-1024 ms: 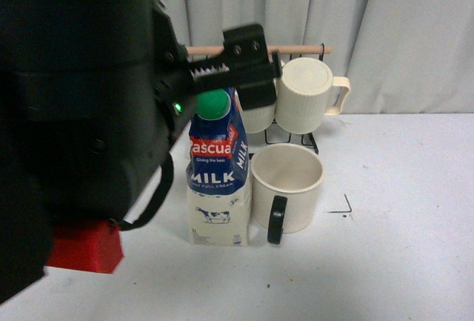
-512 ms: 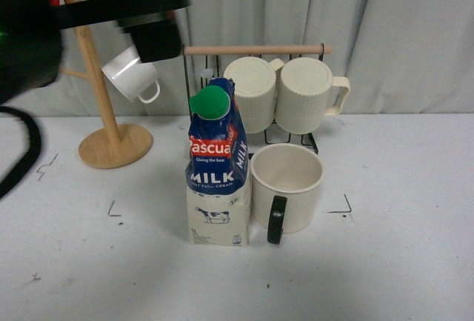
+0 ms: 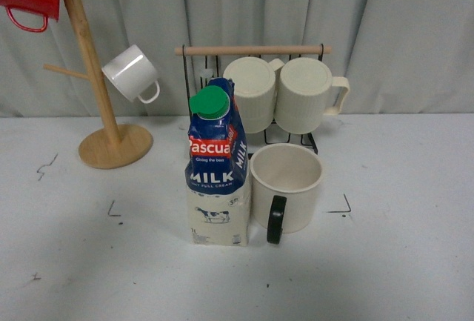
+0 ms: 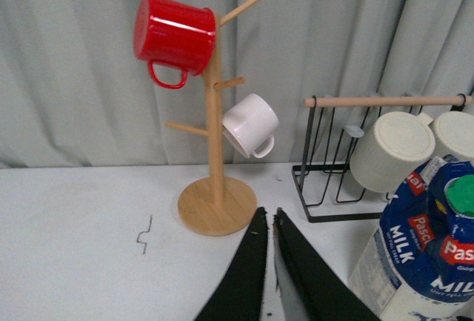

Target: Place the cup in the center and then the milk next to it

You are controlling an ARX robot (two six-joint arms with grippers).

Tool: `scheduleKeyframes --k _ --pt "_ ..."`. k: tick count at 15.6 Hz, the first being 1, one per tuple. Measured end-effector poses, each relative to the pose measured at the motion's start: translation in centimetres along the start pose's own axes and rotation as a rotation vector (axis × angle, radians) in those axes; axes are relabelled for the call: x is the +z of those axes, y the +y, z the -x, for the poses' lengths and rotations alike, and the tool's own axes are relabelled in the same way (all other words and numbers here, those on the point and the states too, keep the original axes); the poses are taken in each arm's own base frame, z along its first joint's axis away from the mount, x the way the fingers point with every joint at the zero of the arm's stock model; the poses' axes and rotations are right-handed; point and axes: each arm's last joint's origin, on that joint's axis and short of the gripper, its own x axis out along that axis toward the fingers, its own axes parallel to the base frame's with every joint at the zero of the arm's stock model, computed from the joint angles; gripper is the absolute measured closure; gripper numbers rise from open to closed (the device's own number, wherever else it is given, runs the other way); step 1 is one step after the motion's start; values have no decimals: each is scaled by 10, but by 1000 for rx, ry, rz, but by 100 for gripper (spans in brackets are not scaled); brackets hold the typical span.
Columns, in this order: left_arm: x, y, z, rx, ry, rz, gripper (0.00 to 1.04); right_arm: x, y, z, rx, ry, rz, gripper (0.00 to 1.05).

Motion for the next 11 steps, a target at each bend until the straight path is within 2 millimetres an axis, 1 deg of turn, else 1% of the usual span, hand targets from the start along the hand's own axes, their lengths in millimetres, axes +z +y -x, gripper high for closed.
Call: scheduleKeyframes --k 1,7,8,9,10,11 --pt "-1 4 4 1 -8 1 103 0 0 0 0 0 0 6" --pt "-15 22 29 3 -11 1 103 0 0 0 0 -1 0 6" --pt "-17 29 33 -10 -9 1 103 0 0 0 0 0 0 6" --pt "-18 34 35 16 -9 1 103 0 0 0 0 0 0 6" --pt "-21 33 38 5 -43 1 103 0 0 0 0 0 0 6" --pt "-26 32 40 -6 -11 1 103 0 0 0 0 0 0 6"
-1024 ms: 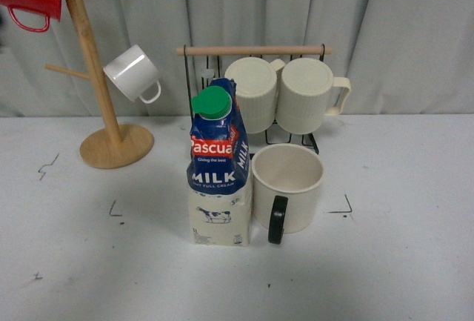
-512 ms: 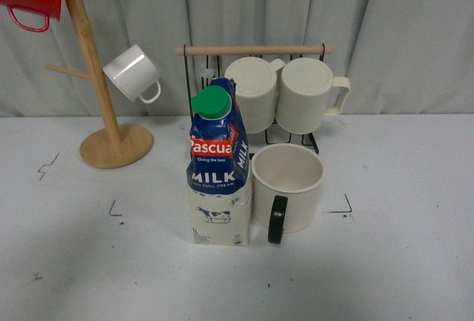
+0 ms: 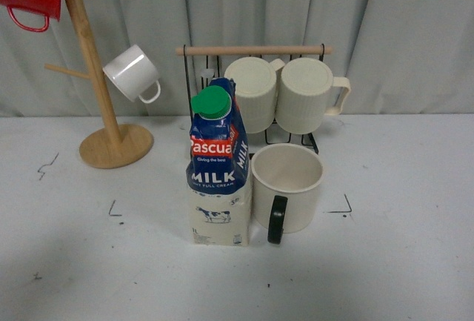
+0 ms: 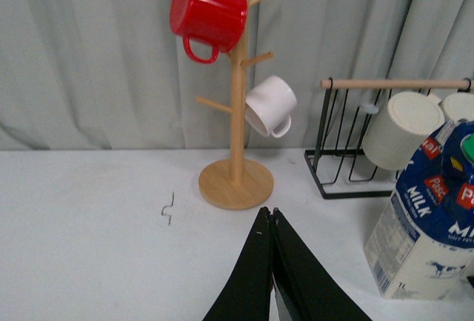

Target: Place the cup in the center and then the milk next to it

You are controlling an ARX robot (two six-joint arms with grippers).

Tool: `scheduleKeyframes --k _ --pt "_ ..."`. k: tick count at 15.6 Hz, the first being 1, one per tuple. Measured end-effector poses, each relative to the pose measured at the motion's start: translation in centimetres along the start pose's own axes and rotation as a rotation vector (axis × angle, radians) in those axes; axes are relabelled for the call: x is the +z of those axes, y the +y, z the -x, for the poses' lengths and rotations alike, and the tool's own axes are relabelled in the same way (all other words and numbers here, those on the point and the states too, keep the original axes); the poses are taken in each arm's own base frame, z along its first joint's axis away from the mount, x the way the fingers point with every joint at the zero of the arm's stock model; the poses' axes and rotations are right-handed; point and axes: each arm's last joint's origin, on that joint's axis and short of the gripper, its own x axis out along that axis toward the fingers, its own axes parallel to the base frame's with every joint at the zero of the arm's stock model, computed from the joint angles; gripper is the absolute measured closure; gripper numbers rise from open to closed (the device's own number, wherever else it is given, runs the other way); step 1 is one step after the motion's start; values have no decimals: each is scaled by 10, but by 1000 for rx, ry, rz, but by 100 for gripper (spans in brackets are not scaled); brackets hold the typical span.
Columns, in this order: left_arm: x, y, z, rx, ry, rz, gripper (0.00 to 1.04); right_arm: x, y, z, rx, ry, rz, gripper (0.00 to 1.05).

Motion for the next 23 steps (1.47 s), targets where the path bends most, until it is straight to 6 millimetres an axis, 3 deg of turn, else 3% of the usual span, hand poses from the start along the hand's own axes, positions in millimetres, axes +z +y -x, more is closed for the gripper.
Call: scheduleKeyframes --k 20,21,23 --pt "-1 0 31 2 -7 0 103 0 0 0 0 0 0 6" --pt "-1 0 31 3 -6 0 99 0 0 0 0 0 0 6" --pt "-1 0 31 2 -6 0 77 0 0 0 0 0 0 6"
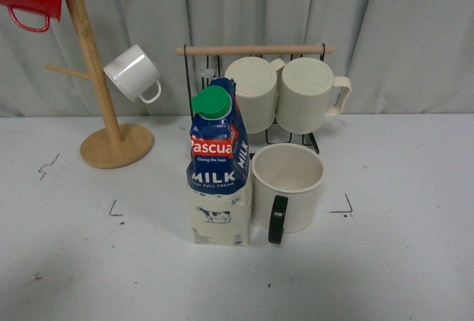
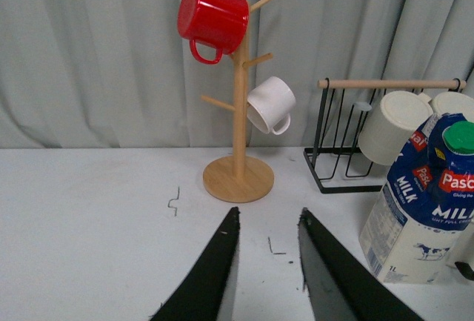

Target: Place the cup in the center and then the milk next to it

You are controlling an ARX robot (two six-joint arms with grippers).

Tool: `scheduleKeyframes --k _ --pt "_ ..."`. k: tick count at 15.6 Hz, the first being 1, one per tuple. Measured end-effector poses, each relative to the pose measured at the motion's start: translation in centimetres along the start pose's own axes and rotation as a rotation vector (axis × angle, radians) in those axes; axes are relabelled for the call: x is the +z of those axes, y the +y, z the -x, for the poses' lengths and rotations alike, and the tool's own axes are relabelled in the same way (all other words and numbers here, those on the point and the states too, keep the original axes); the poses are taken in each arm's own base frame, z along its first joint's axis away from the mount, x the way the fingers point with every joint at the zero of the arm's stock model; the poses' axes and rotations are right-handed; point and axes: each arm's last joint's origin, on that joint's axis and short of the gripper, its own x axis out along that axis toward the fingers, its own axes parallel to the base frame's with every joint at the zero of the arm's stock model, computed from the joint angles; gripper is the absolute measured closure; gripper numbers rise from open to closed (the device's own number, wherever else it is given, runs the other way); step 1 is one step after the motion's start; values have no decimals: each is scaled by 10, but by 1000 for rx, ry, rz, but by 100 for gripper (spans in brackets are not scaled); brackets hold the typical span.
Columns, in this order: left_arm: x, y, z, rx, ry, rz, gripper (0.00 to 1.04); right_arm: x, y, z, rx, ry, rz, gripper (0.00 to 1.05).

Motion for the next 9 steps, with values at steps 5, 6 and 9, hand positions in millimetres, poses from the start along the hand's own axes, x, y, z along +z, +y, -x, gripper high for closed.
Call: scheduleKeyframes --k 5,6,9 --pt "0 0 0 0 0 0 23 0 0 0 0 0 0 6" --pt "0 0 0 0 0 0 14 0 0 0 0 0 0 6" --pt "0 0 0 0 0 0 7 0 0 0 0 0 0 6"
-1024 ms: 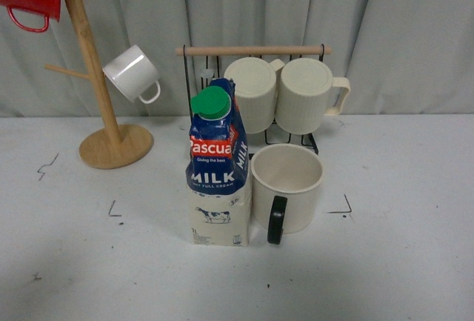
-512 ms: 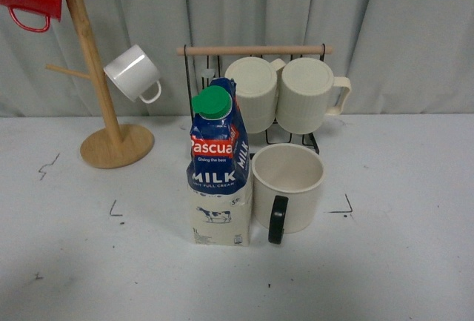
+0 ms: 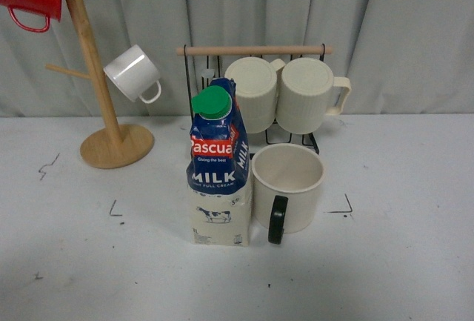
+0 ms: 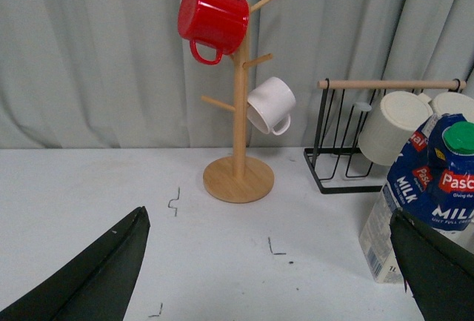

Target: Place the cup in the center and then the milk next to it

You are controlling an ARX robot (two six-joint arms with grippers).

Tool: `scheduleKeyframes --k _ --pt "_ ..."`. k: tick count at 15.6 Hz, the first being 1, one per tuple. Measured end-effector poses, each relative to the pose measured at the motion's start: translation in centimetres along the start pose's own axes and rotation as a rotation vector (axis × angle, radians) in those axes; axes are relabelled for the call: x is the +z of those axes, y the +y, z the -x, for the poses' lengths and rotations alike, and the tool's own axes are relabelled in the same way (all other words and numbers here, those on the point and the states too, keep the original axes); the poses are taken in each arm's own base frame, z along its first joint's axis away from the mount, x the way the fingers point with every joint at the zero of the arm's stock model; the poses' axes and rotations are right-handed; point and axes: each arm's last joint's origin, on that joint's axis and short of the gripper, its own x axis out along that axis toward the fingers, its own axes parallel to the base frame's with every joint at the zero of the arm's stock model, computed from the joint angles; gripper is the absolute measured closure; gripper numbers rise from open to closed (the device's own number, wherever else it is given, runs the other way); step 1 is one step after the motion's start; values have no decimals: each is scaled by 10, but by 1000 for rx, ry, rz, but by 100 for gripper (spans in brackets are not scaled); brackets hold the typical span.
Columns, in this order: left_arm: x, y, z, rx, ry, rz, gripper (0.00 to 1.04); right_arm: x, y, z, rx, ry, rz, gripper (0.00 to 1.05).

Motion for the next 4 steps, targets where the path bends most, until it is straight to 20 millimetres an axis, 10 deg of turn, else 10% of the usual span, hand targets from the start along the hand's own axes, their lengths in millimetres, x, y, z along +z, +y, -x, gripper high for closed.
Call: scheduleKeyframes --k 4 --pt "0 0 0 0 0 0 7 0 0 0 0 0 0 6"
